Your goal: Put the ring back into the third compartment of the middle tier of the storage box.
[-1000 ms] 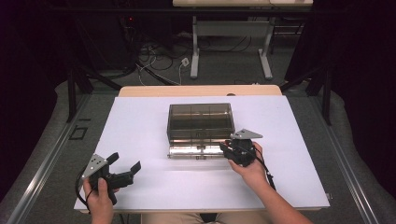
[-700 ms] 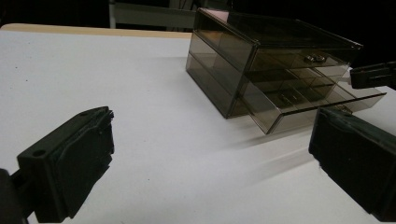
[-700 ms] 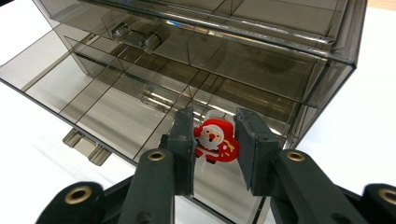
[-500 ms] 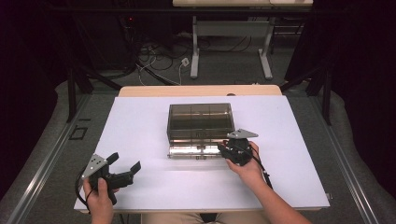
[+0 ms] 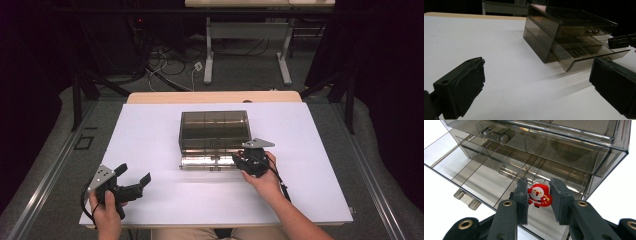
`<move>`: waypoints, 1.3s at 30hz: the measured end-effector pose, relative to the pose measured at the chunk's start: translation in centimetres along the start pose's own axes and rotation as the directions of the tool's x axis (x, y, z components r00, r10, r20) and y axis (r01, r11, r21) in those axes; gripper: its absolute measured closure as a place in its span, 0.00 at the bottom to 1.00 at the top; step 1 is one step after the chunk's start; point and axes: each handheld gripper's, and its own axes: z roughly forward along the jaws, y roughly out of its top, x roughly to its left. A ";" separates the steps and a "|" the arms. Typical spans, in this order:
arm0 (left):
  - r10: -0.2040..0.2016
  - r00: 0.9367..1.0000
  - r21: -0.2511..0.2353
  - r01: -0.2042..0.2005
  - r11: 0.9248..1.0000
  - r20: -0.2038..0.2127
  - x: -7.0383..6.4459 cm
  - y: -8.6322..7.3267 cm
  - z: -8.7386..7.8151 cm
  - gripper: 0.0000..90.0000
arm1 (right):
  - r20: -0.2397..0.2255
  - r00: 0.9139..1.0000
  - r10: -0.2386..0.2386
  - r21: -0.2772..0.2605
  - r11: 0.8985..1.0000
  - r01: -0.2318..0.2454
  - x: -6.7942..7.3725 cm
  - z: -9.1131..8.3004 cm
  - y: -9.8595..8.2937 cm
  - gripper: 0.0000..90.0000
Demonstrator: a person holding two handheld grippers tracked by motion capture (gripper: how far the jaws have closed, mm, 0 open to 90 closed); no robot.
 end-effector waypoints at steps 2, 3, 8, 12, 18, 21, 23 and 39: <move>-0.001 1.000 0.000 0.001 1.000 0.000 0.0 0.0 0.0 0.00 | -0.001 1.000 0.002 -0.001 1.000 -0.002 0.0 0.0 0.0 0.76; -0.003 1.000 0.000 0.003 1.000 0.000 0.0 0.0 0.0 0.00 | 0.000 1.000 0.002 0.001 1.000 -0.002 0.0 0.0 0.0 0.76; 0.000 1.000 0.001 0.000 1.000 -0.001 0.0 0.0 0.0 0.00 | 0.001 1.000 0.004 0.003 1.000 -0.004 -0.1 0.1 0.0 0.75; 0.000 1.000 0.002 0.000 1.000 0.000 0.0 0.0 0.0 0.00 | -0.004 1.000 0.016 0.009 1.000 -0.016 -0.1 0.0 0.1 0.71; -0.001 1.000 0.001 0.001 1.000 0.000 0.0 0.0 0.0 0.00 | -0.012 0.999 0.031 -0.007 0.999 -0.031 -0.3 0.0 0.1 0.63; -0.001 1.000 0.001 0.001 1.000 0.000 0.0 0.0 0.0 0.00 | -0.023 0.999 0.037 -0.013 0.999 -0.037 -0.3 -0.1 0.1 0.58; -0.001 1.000 0.001 0.001 1.000 0.000 0.0 0.0 0.0 0.00 | -0.025 0.999 0.029 -0.018 0.999 -0.030 -0.3 -0.2 0.1 0.56; -0.001 1.000 0.003 0.001 1.000 0.002 0.0 0.0 0.1 0.00 | -0.062 0.997 0.035 -0.032 0.999 -0.037 -0.3 -0.9 0.4 0.34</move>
